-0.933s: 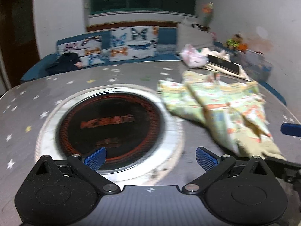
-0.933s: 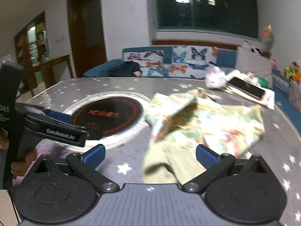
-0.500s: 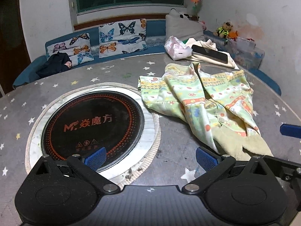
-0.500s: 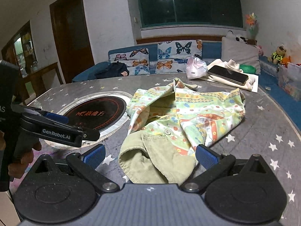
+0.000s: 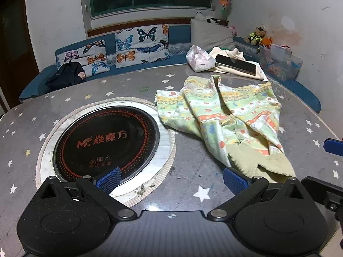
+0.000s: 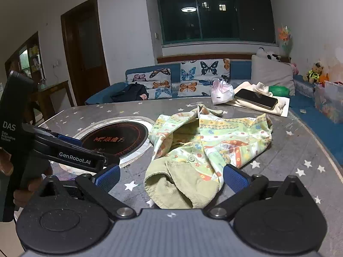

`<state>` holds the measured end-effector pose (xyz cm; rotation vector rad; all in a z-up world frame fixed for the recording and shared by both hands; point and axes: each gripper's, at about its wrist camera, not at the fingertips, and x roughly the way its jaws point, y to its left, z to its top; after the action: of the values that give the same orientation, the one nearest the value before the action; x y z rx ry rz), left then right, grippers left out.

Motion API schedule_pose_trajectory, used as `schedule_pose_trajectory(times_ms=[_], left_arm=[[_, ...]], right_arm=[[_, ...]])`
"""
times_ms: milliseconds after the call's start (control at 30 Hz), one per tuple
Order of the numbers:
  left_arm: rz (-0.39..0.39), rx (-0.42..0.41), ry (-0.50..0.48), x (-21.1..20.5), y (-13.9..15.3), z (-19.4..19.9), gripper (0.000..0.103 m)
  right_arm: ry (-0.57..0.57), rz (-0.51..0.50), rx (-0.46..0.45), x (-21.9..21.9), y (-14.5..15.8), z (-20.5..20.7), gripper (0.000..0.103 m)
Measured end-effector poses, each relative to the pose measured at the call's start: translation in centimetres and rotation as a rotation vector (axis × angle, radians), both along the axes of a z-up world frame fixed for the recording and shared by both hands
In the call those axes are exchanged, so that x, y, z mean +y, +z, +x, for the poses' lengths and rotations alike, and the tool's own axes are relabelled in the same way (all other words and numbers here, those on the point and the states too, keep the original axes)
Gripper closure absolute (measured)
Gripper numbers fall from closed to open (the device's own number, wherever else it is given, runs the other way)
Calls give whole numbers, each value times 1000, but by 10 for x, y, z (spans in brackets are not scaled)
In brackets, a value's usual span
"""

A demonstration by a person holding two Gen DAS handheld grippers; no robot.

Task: Fold clothes
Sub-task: 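Move both grippers toward the crumpled printed shirt on the table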

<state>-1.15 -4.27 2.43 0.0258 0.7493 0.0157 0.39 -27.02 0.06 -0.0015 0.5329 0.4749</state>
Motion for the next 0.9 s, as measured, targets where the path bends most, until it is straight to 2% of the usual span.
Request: schedule_pose_trajectory(times_ms=[300, 400, 733, 900], left_arm=[[4, 12, -29, -12, 6, 14, 0], [11, 11, -47, -17, 9, 23, 0], [36, 25, -88, -28, 11, 70, 1], [48, 43, -101, -33, 7, 98, 6]], right_arm=[[-26, 3, 2, -7, 5, 11, 1], [-35, -1, 11, -10, 4, 20, 5], [-52, -25, 51, -15, -3, 63, 11], [-50, -47, 72, -12, -9, 85, 15]])
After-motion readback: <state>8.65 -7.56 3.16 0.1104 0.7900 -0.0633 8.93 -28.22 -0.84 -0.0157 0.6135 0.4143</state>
